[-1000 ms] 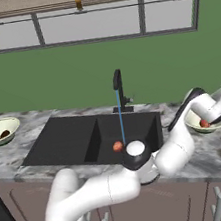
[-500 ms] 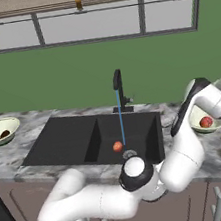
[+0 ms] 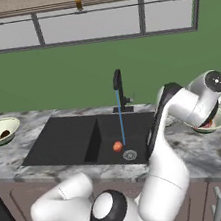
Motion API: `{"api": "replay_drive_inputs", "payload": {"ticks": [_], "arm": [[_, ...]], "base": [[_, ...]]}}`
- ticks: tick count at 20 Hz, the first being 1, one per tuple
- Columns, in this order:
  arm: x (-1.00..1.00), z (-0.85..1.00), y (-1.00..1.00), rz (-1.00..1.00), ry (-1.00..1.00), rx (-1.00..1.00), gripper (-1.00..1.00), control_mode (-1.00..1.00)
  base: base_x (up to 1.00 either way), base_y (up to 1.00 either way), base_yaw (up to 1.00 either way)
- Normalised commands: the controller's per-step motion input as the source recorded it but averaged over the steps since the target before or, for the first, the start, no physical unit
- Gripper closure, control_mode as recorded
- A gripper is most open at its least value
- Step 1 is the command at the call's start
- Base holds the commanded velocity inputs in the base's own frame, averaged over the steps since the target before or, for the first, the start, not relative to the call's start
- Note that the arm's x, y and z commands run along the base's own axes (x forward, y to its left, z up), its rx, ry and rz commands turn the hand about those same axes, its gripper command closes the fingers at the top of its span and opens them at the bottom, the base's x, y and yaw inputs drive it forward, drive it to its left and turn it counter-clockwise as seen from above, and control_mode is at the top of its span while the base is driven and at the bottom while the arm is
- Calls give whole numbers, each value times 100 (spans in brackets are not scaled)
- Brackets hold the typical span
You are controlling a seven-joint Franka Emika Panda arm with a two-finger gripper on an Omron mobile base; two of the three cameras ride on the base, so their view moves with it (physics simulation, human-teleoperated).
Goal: Pick the peachs from the sink and place them in one bowl. Place the sweet potato in the other bowl. Then turn off the sink faucet.
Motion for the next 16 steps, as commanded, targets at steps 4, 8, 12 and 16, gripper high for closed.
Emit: {"api": "replay_drive_inputs", "payload": {"ticks": [4, 8, 12, 16], "arm": [[-87, 49, 100, 12, -2, -32, -100, -100], [-75, 52, 100, 14, 0, -32, -100, -100], [-68, 43, 100, 16, 1, -23, -100, -100], [-62, 31, 98, 15, 11, -18, -100, -100]], "base": [[0, 0, 0], [0, 0, 0], [0, 0, 0], [0, 0, 0]]}}
